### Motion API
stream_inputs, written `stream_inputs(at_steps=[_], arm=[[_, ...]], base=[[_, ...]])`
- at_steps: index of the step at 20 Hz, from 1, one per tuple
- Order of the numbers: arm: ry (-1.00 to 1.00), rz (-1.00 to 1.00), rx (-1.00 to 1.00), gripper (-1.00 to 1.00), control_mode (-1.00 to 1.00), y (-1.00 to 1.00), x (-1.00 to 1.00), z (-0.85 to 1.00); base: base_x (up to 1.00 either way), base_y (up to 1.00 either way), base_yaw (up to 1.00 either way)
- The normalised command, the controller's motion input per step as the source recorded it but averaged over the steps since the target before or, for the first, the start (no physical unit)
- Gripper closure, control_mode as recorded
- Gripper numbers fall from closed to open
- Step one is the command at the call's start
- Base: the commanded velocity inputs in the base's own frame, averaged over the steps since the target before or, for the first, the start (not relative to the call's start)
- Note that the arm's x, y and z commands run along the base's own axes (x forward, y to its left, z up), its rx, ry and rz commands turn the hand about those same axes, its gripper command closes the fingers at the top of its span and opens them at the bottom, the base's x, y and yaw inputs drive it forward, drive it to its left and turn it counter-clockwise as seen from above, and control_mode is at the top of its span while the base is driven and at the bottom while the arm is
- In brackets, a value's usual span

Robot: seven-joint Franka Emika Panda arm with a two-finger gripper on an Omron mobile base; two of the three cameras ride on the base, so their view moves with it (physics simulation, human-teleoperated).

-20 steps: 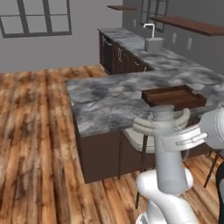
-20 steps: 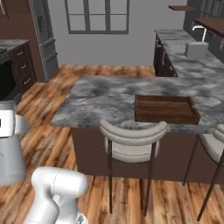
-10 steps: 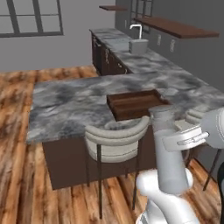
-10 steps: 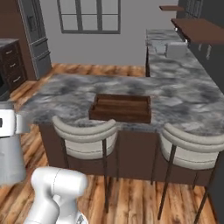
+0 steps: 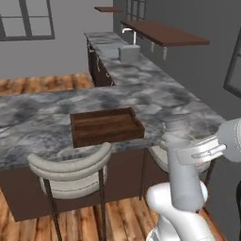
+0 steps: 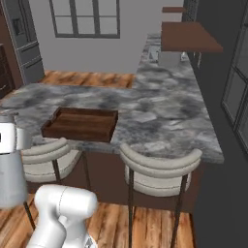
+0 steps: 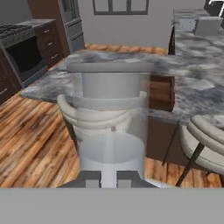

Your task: There is a tray on the dining counter. Grab the cup, mug, and pitcher and place them on the tray. The pitcher may be placed next to the tray if it cannot fit the tray.

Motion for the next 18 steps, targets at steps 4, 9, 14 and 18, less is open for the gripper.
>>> stream_inputs(at_steps=[4, 9, 14, 18], arm=[[0.00, 0.00, 0.00, 1.00, 1.00, 0.00, 0.00, 0.00], [0.00, 0.00, 0.00, 1.00, 1.00, 0.00, 0.00, 0.00], [0.00, 0.00, 0.00, 1.00, 1.00, 0.00, 0.00, 0.00], [0.00, 0.00, 0.00, 1.00, 1.00, 0.00, 0.00, 0.00]], base=[[1.00, -0.81, 0.00], [1.00, 0.45, 0.00], [0.93, 0.91, 0.00], [0.43, 1.00, 0.10]])
